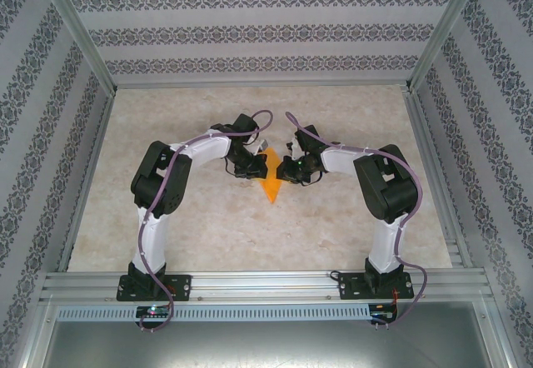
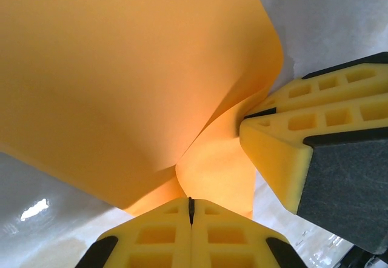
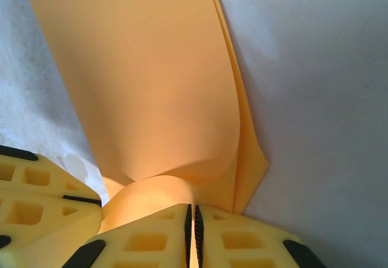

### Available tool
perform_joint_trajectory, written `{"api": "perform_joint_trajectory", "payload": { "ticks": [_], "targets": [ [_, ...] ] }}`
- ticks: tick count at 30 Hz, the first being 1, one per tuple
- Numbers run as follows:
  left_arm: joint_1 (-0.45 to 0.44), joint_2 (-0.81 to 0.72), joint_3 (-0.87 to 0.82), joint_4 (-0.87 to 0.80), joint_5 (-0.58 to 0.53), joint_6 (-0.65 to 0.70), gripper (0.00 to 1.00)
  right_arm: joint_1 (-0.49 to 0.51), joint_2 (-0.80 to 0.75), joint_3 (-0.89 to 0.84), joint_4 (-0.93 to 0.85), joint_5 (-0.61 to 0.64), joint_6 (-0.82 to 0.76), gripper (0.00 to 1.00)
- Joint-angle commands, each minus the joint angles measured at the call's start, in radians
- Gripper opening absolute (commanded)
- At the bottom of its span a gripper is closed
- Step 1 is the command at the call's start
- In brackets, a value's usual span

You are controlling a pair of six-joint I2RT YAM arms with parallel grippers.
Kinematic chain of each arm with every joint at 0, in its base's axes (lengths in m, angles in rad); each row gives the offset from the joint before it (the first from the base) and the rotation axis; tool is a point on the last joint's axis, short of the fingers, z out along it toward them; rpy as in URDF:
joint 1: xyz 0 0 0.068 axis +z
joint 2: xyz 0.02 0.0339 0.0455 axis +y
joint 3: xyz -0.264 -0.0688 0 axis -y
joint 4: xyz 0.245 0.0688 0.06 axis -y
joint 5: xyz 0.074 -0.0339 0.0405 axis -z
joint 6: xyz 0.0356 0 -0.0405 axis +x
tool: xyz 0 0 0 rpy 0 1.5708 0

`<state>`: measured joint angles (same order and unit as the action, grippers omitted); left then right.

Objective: Fold a paper plane with a square sheet of paper (pick it up from the middle)

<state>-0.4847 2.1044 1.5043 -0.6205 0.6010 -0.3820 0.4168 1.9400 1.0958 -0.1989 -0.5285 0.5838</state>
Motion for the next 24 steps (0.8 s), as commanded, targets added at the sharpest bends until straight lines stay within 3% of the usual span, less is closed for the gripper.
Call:
{"api": "perform_joint_trajectory", "payload": {
  "ticks": [1, 10, 24],
  "targets": [
    [-0.009, 0.024, 0.035, -0.032, -0.032, 0.034, 0.00, 0.013, 0.018, -0.016, -0.037, 0.055, -0.011, 0.14],
    [-0.010, 0.060, 0.060, -0.054, -0.083, 0.067, 0.00, 0.013, -0.023, -0.024, 0.023, 0.018, -0.008, 0.22],
    [-0.010, 0.095, 0.077, -0.080, -0.119, 0.103, 0.00, 0.013, -0.078, -0.036, 0.061, 0.033, 0.032, 0.20]
  ]
}}
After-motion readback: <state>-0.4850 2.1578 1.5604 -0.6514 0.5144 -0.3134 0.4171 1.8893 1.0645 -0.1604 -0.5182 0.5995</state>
